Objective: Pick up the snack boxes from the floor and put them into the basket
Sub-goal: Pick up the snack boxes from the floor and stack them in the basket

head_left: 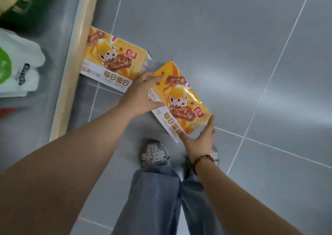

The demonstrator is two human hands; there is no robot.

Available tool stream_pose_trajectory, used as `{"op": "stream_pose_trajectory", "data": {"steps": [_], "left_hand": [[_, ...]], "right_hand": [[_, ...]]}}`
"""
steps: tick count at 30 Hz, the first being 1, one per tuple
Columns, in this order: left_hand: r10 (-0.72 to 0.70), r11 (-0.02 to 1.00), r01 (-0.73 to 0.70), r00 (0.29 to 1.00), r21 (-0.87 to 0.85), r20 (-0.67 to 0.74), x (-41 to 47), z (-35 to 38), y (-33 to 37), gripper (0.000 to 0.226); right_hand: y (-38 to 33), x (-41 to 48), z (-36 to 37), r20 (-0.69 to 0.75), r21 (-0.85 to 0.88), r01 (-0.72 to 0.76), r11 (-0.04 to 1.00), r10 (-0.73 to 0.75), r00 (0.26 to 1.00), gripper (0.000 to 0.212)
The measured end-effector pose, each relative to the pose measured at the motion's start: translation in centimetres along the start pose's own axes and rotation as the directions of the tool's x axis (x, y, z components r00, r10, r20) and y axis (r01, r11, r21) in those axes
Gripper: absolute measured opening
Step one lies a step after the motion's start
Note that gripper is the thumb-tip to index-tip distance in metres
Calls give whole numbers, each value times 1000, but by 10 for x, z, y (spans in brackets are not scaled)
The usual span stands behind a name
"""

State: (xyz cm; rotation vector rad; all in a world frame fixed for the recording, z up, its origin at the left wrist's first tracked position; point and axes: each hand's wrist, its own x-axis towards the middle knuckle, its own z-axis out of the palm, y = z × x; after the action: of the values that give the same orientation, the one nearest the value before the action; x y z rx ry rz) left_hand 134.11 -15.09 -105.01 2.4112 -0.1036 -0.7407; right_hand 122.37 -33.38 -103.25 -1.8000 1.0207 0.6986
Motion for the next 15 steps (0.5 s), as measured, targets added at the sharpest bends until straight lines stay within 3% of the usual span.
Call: {"op": "stream_pose_trajectory", "data": {"steps": [7,15], "left_hand": [[-19,1000,19,999,7,45,41,28,-29,108],[-49,998,50,998,25,-40,22,9,3,108]], "right_hand": [[22,35,40,-76,88,14,996,-7,997,124],[-10,29,4,3,-41,114,993,-114,993,127]]}}
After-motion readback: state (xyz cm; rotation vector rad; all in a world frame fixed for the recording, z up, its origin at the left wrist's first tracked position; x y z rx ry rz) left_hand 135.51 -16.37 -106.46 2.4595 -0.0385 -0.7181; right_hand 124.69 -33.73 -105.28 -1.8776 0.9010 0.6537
